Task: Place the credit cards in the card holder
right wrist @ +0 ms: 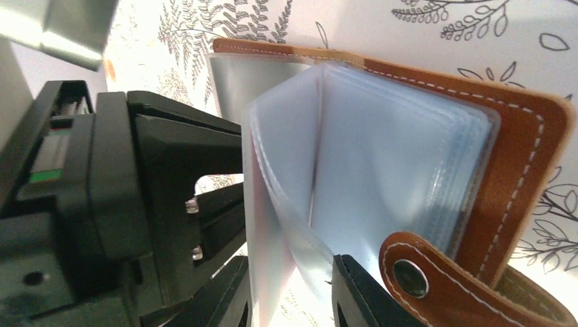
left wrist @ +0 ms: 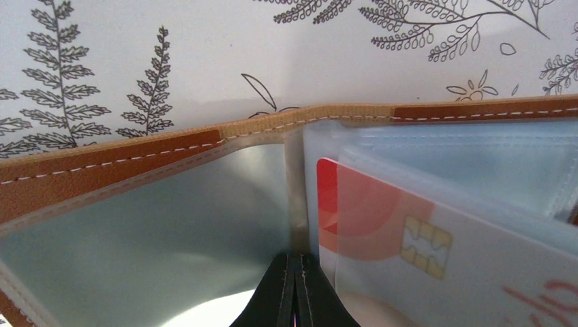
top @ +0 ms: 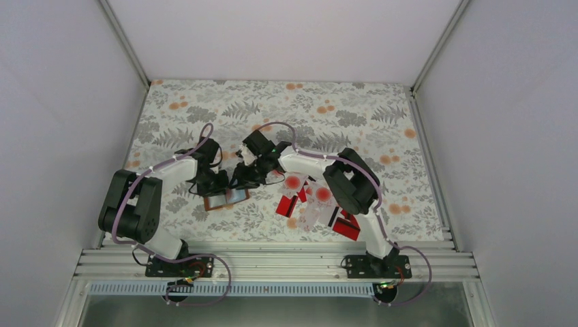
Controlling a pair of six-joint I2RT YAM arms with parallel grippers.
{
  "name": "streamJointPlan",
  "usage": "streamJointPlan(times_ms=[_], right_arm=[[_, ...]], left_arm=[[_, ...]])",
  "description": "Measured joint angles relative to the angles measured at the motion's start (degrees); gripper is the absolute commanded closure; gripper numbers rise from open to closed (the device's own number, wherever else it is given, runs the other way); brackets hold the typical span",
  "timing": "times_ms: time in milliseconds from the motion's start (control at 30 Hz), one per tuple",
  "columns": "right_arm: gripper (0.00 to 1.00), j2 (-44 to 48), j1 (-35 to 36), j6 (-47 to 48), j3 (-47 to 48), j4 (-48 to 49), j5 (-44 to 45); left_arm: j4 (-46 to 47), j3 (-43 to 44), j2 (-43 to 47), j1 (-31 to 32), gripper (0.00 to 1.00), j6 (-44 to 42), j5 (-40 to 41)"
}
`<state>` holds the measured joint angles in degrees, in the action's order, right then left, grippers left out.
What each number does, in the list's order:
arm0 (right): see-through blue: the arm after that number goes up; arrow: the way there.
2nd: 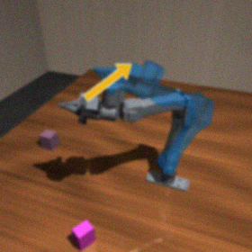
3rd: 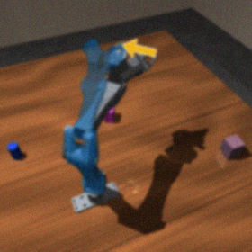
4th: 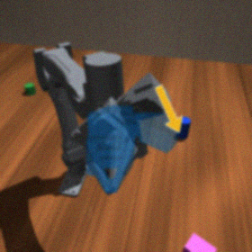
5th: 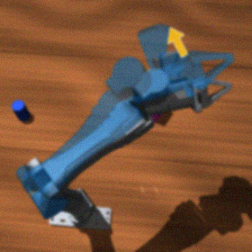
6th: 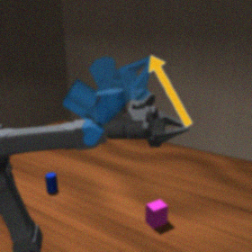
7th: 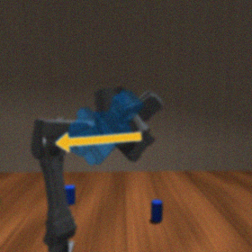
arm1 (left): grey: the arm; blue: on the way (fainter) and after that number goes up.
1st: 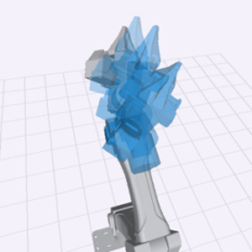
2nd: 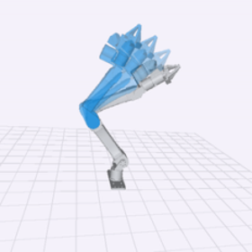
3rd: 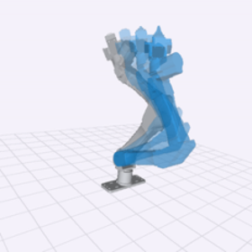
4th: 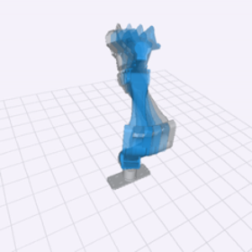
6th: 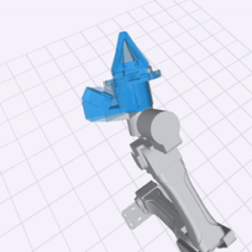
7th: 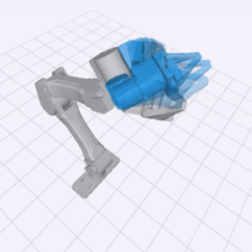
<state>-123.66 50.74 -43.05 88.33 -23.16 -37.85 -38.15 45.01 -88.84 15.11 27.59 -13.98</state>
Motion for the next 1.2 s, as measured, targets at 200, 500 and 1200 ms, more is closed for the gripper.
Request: streamJointPlan(times_ms=[200,500,1200], right_arm=[[0.71,-0.2,0.5,0.5,2.2,-2.1,0.8],[0.72,-1.9,1.0,1.1,3.8,-3.7,1.2],[0.7,-6.9,2.6,1.6,11.4,-5.9,0.3]], left_arm=[[-0.2,0.1,0.2,0.0,0.98,0.0,0.1],[-0.5,0.4,0.4,0.3,0.98,0.0,0.0],[-11.1,6.4,12.4,-1.2,0.97,0.0,3.6]])
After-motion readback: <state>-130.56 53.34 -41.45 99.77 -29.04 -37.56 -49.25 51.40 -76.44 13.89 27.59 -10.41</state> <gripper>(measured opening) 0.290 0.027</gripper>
